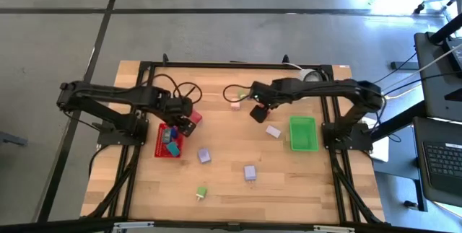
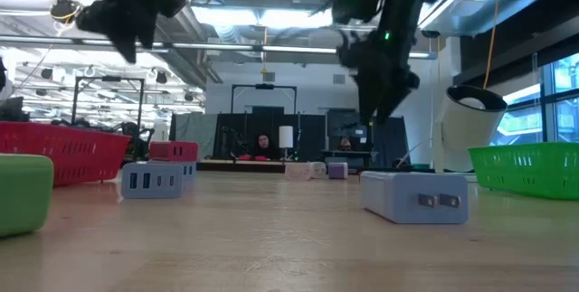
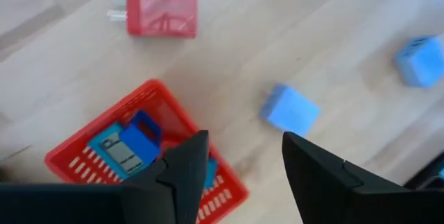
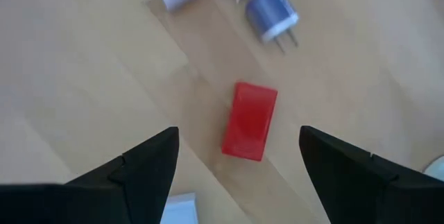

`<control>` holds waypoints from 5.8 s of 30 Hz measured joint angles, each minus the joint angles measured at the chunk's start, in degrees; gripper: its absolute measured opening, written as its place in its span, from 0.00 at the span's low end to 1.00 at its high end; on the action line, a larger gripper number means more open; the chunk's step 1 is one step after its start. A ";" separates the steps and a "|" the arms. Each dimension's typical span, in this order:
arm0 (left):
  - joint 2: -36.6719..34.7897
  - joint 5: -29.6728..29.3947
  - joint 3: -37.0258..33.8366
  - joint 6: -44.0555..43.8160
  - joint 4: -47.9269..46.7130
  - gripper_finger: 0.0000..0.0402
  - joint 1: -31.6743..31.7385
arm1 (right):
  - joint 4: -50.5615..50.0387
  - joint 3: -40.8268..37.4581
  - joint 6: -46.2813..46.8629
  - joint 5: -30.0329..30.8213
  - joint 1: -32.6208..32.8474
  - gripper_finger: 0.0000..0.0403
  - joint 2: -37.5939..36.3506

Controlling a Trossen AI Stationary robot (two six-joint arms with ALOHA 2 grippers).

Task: Pick & Place Office items
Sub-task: Put the red digital timer into the orange basket

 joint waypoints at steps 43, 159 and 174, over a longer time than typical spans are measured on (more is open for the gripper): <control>0.04 -12.59 4.18 -1.43 0.28 0.44 -0.02 | 7.20 0.07 -6.35 -9.11 -9.62 0.38 15.24; 17.88 -33.36 4.14 108.34 117.56 0.15 0.63 | 77.76 0.00 13.30 -11.05 -0.48 0.43 -18.01; 16.96 -38.38 4.16 108.00 118.37 0.15 0.23 | 67.54 0.00 11.76 -25.82 -6.54 0.83 -21.46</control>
